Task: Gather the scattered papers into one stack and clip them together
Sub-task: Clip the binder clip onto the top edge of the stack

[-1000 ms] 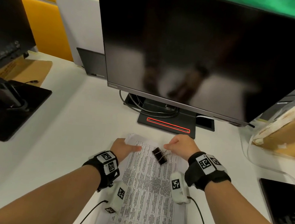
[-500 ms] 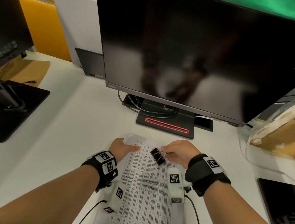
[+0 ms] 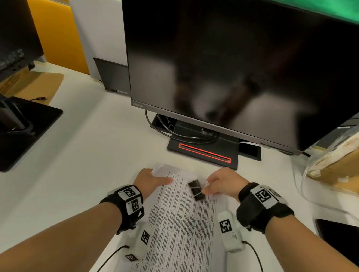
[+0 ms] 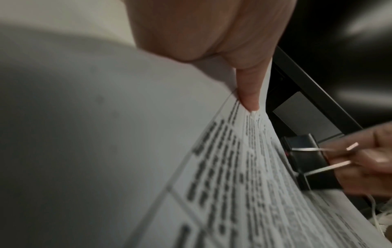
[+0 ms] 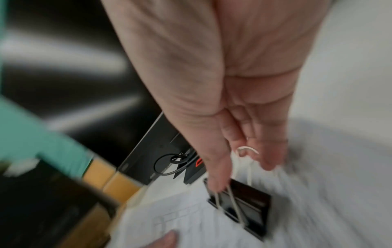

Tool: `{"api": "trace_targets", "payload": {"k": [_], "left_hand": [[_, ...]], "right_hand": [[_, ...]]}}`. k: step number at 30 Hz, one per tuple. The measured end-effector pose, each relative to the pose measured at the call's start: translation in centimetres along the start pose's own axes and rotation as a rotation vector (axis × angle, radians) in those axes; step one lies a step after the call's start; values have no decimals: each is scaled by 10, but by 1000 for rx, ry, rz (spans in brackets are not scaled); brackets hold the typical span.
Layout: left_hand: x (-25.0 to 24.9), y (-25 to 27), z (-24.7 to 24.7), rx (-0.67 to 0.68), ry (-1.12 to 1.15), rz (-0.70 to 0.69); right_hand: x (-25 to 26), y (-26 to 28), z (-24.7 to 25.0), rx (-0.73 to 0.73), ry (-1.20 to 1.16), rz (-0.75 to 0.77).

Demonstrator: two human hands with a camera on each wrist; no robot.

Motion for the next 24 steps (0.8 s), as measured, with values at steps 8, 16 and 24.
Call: {"api": "trace_targets", "payload": {"k": [8, 16, 24], "left_hand": [[1, 1, -1, 44, 26, -30], [1, 1, -1, 70, 59, -37], [1, -1, 1, 67, 59, -22]], "right_hand": [[37, -1, 47, -223, 491, 222], [57, -9, 54, -129, 614, 368], [77, -29, 37, 20, 629, 385]]}}
Point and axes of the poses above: each hand's wrist, its own y-axis away from the middle knuckle, its own z-axis out of the back of the hand, x = y × z, the point moved 4 cm from there along -y, towards the middle knuckle
